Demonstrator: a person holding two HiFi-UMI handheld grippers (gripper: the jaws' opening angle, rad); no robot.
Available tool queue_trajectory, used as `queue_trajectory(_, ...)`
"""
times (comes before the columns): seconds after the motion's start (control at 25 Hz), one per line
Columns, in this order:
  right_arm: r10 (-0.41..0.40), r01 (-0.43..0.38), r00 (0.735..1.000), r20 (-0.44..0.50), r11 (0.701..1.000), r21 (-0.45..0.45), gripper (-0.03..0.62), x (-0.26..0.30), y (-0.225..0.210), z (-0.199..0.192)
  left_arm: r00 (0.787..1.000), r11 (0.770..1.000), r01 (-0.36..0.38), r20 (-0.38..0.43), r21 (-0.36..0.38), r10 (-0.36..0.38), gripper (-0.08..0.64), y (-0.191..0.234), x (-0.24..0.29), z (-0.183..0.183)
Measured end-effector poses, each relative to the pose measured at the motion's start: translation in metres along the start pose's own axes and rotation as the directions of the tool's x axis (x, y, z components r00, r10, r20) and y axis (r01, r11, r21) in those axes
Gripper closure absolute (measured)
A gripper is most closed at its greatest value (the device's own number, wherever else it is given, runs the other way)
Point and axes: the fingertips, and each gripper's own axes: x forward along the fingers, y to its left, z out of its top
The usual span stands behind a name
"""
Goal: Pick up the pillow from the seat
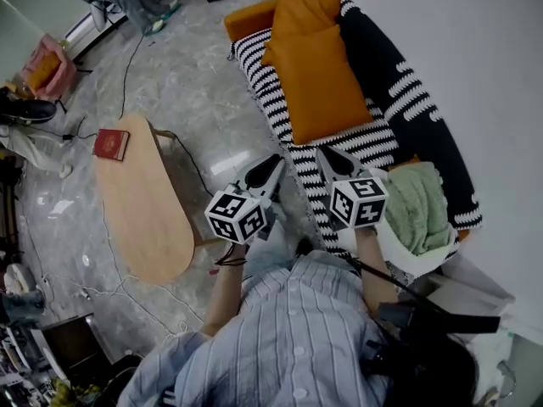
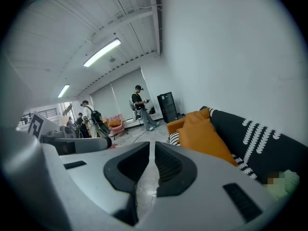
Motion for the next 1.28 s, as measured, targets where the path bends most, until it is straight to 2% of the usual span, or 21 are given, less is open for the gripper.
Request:
queue_trajectory(0.36,-0.064,0.065,0.998,-0.015,0.996,0.068,0.548,0.086,-0.020,0.031,0.995,0.996,0.087,-0.060,0.033,-0.085,0.518,0.070,0.058,0.043)
queue_trajectory(0.88,-0.216,0.216,0.976,-0.009,0.971,0.104,0.548,0.175,-0.038,0.073,0.979,0.980,0.198,-0.062,0.019,-0.196,0.518,0.175,0.124,0.111)
queue_trajectory(1.28,-0.300,0.298,0.954,-0.016,0.940,0.163,0.548,0.203,-0.054,0.073,0.954,0.960,0.280,-0.117,0.014,-0.277,0.518,0.201,0.149,0.107)
